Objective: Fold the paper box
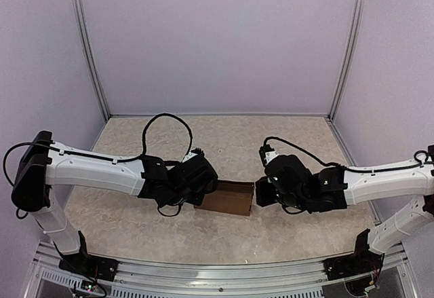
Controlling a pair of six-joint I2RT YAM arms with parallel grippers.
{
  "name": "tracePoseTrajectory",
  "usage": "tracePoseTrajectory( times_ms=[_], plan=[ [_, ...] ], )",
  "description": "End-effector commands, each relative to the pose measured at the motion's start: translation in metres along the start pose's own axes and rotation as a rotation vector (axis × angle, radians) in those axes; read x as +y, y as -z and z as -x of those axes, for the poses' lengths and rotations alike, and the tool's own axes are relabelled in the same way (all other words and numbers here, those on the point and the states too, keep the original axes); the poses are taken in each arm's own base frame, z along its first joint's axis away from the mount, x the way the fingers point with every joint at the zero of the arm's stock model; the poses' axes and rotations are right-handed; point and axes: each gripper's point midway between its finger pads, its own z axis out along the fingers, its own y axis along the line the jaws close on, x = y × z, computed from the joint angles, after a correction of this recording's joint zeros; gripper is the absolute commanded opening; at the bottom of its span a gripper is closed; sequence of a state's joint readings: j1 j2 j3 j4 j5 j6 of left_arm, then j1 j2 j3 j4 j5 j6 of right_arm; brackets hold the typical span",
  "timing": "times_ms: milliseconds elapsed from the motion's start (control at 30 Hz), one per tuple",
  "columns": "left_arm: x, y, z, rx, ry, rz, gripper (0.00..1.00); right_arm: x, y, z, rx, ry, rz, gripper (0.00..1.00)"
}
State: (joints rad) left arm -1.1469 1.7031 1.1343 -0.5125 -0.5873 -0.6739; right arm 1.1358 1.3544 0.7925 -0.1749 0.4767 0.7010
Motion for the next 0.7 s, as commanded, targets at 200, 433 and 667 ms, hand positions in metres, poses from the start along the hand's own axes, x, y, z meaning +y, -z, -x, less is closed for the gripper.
tracePoseTrajectory(
  times_ms=[200, 433, 667],
  plan=[
    [-0.004, -0.012, -0.056, 0.187, -0.100, -0.011, 0.00, 0.016, 0.016, 0.045, -0.100, 0.064, 0.026, 0.00],
    [-0.004, -0.012, -0.056, 0.185, -0.100, -0.011, 0.00, 0.026, 0.000, 0.055, -0.100, 0.070, 0.062, 0.00],
    [-0.003, -0.012, -0.057, 0.186, -0.098, -0.007, 0.00, 0.022, -0.019, 0.019, -0.009, 0.056, 0.072, 0.00]
  ],
)
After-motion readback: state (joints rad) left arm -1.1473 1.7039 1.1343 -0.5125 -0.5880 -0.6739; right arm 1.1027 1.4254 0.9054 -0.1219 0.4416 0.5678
